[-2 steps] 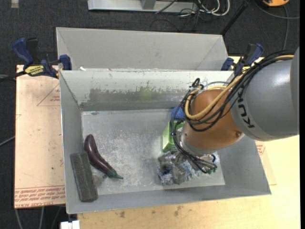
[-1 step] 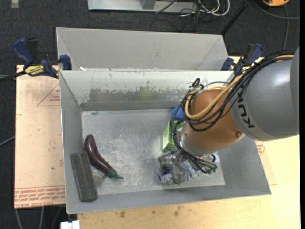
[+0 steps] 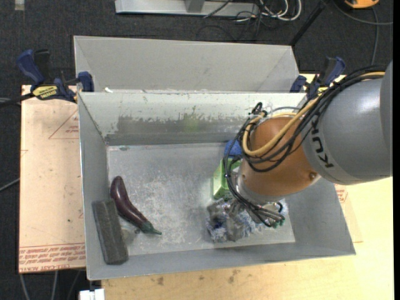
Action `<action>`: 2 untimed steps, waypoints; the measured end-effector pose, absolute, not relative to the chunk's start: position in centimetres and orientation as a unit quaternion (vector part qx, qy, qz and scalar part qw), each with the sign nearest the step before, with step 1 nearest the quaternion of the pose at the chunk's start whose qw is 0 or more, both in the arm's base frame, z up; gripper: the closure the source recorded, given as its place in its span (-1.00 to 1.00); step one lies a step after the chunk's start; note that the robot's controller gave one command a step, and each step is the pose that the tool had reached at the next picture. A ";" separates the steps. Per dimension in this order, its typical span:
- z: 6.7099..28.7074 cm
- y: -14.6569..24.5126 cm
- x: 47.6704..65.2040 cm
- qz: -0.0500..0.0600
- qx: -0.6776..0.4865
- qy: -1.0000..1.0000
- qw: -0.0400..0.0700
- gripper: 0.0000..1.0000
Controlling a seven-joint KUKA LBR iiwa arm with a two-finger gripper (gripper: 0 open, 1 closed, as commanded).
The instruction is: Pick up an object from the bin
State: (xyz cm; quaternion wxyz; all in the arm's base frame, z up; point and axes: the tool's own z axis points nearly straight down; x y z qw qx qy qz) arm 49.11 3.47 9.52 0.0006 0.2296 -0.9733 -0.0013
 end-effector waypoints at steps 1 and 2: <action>9.5 3.5 49.1 -0.001 0.230 -0.973 0.001 1.00; 9.5 3.5 49.1 -0.001 0.230 -0.973 0.001 1.00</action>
Offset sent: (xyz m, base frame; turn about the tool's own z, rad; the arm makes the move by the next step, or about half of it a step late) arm 0.0000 0.0000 0.0000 0.0000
